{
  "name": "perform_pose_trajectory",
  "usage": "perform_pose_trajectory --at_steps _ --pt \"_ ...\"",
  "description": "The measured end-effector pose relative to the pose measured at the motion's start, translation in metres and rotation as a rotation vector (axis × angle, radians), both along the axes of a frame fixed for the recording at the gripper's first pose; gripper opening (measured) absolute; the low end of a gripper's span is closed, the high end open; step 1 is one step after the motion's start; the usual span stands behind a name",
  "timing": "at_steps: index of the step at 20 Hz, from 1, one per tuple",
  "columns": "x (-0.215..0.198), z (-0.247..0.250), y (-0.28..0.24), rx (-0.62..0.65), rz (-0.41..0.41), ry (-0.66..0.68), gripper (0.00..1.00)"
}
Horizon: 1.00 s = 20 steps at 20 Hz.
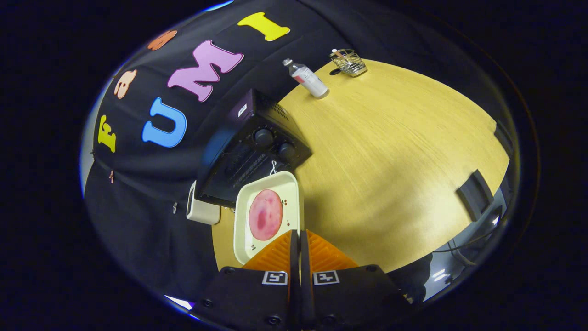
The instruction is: Open the toaster oven, put the food inside, and close the toaster oven door.
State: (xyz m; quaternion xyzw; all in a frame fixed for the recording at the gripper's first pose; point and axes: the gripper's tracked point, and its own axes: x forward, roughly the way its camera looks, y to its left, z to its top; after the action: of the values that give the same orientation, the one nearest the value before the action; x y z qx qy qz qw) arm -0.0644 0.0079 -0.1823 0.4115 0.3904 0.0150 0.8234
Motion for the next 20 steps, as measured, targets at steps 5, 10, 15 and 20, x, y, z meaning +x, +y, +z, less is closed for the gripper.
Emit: perform_pose_trajectory --at_steps 5,10,15,20 --pt "0.025 0.006 0.053 0.038 -0.055 -0.042 0.06" --pt "0.061 0.005 0.093 0.069 -0.088 -0.072 0.06" --pt "0.108 -0.002 0.106 0.076 -0.123 -0.097 0.06" --pt "0.159 -0.007 0.108 0.102 -0.233 -0.143 0.06"
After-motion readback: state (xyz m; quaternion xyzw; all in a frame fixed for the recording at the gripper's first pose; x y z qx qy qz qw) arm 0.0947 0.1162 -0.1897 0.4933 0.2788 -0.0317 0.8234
